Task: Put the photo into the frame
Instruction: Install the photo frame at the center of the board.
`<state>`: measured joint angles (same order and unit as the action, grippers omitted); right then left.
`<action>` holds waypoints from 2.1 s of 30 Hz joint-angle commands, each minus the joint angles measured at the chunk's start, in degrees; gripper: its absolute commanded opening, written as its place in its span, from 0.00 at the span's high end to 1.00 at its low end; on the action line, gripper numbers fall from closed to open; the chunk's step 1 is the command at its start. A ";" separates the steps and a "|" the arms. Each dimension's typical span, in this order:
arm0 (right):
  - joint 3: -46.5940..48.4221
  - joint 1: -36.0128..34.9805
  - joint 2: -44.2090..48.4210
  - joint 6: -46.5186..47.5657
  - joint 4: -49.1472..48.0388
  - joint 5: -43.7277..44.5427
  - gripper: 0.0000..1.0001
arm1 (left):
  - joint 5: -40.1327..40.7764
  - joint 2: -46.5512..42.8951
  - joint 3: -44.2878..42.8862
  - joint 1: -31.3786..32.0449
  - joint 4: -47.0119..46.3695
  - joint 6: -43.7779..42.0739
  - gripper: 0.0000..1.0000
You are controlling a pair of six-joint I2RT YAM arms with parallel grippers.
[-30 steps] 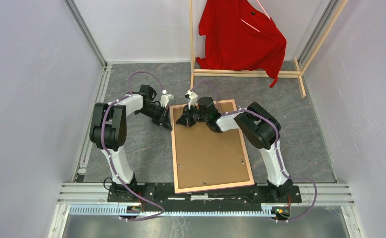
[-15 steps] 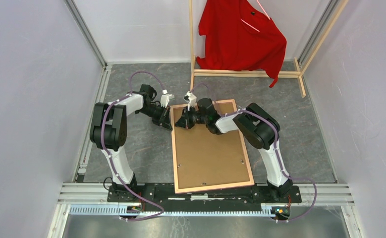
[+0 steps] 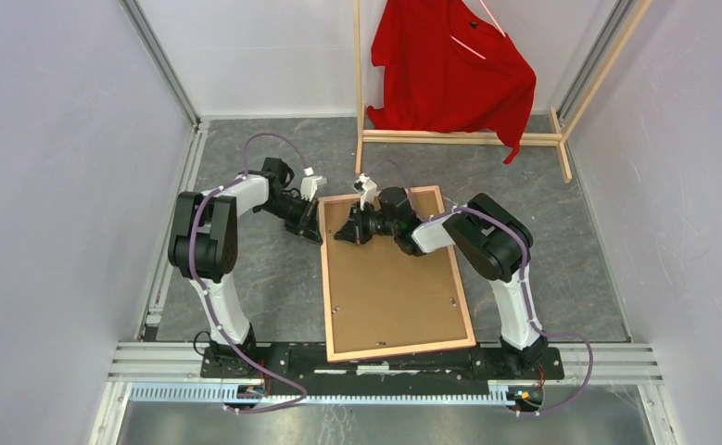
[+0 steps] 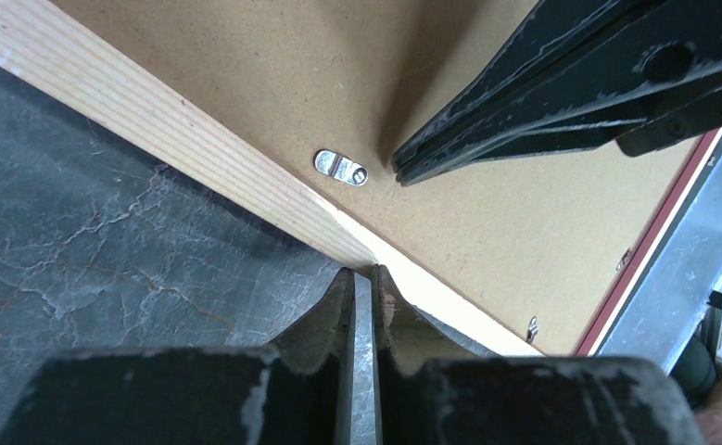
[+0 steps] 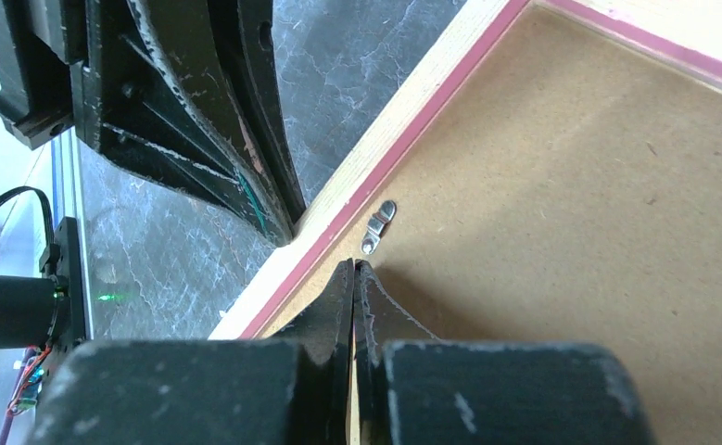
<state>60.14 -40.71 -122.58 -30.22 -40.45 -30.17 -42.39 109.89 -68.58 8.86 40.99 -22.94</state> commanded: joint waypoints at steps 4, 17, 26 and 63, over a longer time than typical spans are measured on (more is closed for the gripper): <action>-1.74 1.25 3.45 -1.78 -4.69 -1.92 1.00 | 3.79 2.36 0.11 1.60 -4.25 -0.78 0.88; 3.56 0.74 -1.49 0.03 2.52 0.10 1.00 | 3.38 2.95 -0.15 1.60 -4.23 -0.80 0.88; 4.54 0.36 -2.04 1.07 5.66 1.64 1.00 | 3.53 2.15 0.19 1.85 -4.19 -0.71 0.88; 8.91 -1.50 -5.80 -0.01 7.58 4.81 1.00 | 4.02 2.18 -0.30 2.65 -4.25 -0.97 0.88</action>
<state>67.51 -40.97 -125.60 -30.68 -33.67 -28.36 -42.04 110.00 -68.84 9.15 41.28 -22.94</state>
